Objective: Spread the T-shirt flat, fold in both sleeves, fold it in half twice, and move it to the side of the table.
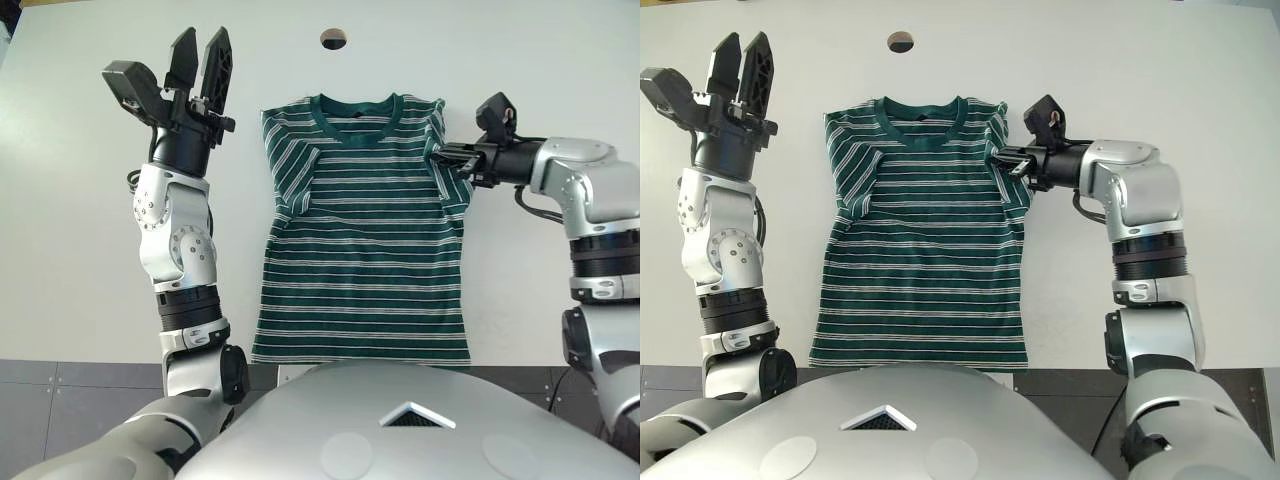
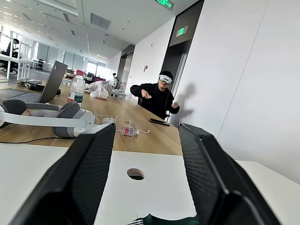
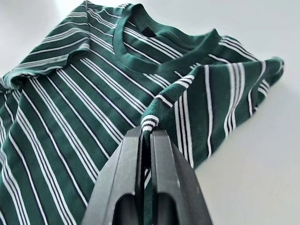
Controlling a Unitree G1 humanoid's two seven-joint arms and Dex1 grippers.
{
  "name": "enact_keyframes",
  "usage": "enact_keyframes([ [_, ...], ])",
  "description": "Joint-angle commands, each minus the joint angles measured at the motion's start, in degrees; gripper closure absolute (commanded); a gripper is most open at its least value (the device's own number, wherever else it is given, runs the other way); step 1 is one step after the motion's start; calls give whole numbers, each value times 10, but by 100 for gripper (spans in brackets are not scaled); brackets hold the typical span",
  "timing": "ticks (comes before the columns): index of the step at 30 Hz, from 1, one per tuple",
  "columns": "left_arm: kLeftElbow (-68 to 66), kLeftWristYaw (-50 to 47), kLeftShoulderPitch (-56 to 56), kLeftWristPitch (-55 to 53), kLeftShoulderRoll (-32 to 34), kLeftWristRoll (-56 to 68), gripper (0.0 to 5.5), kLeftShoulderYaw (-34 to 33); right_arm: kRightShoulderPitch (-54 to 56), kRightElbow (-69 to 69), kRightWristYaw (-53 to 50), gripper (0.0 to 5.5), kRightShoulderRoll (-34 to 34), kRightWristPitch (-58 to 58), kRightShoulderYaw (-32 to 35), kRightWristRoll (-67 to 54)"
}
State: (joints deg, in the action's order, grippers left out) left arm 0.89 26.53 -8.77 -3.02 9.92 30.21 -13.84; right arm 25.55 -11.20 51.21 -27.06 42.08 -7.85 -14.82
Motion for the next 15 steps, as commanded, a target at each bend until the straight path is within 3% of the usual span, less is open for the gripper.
enact_keyframes([
  [1,-11,2,-4,5,-5,5,297,-4,-2,10,-24,535,24,6,-4,-2],
  [10,-32,9,-7,3,-7,20,297,-14,-10,-10,-43,535,40,1,-12,5],
  [15,-28,6,-5,0,-10,21,297,-13,-15,1,-42,443,41,12,-10,-8],
])
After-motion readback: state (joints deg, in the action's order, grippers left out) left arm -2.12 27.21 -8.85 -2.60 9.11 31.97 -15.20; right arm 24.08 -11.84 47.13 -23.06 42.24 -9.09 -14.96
